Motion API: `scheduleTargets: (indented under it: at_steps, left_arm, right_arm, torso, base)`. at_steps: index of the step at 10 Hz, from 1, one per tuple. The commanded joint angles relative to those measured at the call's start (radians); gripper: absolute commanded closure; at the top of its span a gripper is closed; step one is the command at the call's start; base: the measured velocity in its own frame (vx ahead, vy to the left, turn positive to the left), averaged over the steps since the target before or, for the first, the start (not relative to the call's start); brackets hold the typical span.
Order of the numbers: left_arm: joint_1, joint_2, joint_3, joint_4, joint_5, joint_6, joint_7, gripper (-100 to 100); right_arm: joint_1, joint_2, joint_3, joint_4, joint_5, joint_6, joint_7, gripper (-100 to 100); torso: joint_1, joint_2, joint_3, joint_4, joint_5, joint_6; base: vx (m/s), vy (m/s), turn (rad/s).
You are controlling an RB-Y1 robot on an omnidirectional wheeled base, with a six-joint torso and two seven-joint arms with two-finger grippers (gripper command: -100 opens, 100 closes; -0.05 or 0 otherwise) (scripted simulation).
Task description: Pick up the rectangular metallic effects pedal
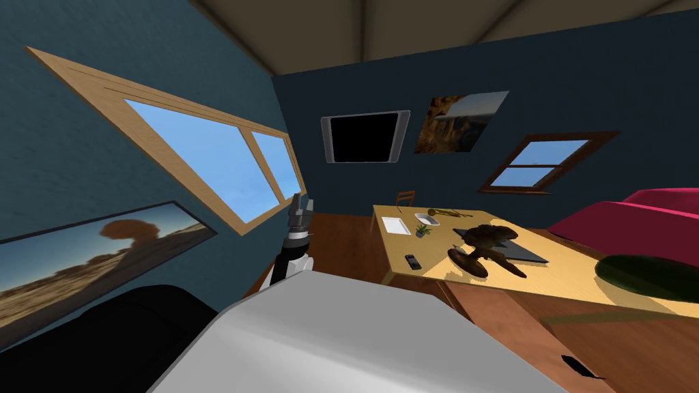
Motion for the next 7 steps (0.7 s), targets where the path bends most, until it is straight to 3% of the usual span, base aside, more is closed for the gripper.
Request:
scheduleTargets:
  at_steps: [1, 7]
  left_arm:
    - [0.0, 0.0, 0.0, 0.0, 0.0, 0.0, 0.0, 0]
    - [0.0, 0.0, 0.0, 0.0, 0.0, 0.0, 0.0, 0]
  right_arm:
    - [0.005, -0.015, 0.002, 0.009, 0.04, 0.014, -0.011, -100]
    - [0.029, -0.036, 0.005, 0.073, 0.194, 0.072, -0.024, -100]
  torso:
    - [0.0, 0.0, 0.0, 0.0, 0.0, 0.0]
    - [-0.002, -0.002, -0.001, 0.0, 0.0, 0.0]
  base:
    - [0.044, 0.052, 0.081]
    - [0.066, 0.029, 0.113]
